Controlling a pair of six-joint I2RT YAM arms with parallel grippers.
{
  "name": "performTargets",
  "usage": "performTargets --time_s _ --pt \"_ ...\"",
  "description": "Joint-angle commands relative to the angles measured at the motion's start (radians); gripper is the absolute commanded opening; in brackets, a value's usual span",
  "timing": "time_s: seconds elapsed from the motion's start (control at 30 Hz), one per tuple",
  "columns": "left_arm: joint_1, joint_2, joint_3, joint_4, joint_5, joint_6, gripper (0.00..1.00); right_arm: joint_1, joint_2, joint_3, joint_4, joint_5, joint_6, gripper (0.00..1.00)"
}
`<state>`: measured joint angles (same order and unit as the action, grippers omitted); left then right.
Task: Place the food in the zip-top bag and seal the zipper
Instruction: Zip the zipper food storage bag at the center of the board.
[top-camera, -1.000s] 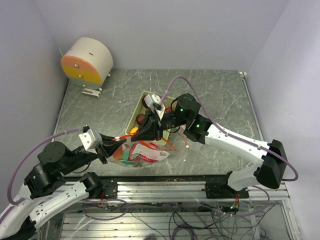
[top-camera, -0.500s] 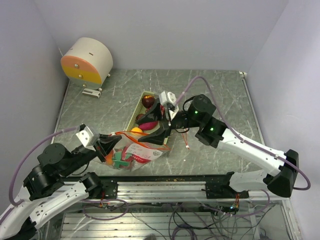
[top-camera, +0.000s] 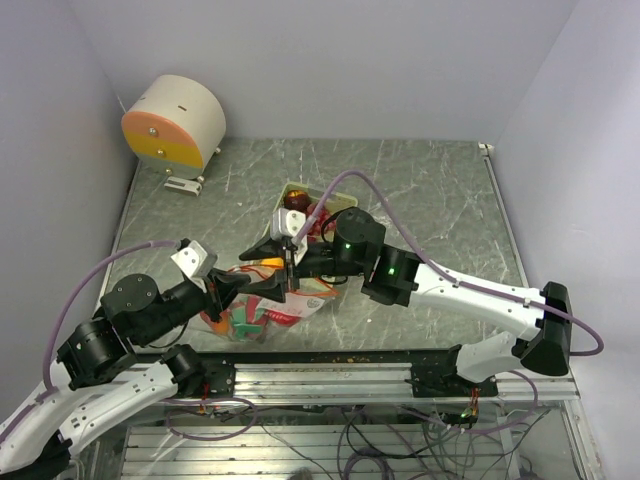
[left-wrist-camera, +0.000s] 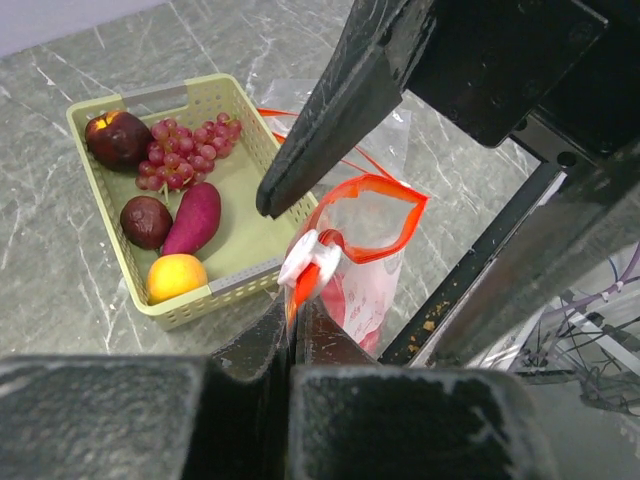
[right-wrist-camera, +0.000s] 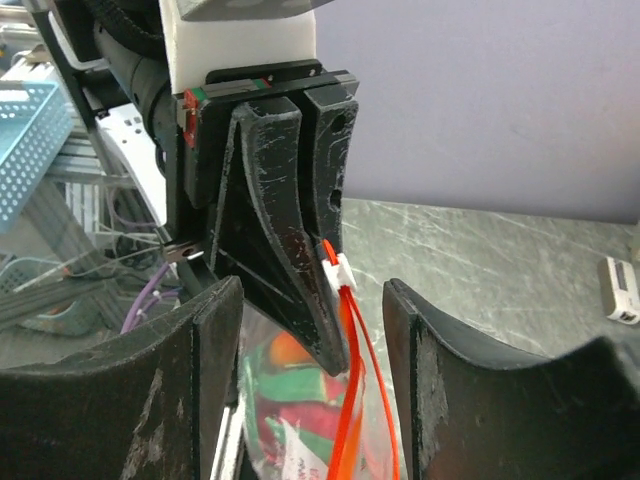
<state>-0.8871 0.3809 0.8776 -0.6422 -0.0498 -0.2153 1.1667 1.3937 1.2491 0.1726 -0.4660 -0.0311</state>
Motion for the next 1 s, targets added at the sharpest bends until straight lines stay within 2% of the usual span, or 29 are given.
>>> performTargets --time_s 0.0,0.13,0.47,0.67,0.87,0.97 --pt "0.003 -0.013 0.047 0.059 0.026 -0.023 0.07 0.000 -0.014 -0.007 0.081 0.046 -0.038 0.56" --pt "0.003 -0.031 0.031 0.064 0.022 -0.021 0.07 -0.001 -0.022 -0.025 0.113 0.023 -0.031 0.44" --pt "0.004 -0.049 0.031 0.050 0.044 -0.015 0.07 -0.002 0.049 0.031 0.096 -0.064 -0.035 0.42" --pt "0.004 -0.067 0.026 0.044 0.039 -0.015 0.07 -0.002 0.065 0.041 0.115 -0.090 -0.027 0.26" --pt "0.004 -0.072 0.026 0.044 0.034 -0.012 0.07 -0.005 0.052 0.026 0.154 -0.107 -0.013 0.28" --pt "0.004 -0.066 0.027 0.043 0.039 -0.010 0.07 -0.009 0.051 0.032 0.159 -0.128 -0.012 0.24"
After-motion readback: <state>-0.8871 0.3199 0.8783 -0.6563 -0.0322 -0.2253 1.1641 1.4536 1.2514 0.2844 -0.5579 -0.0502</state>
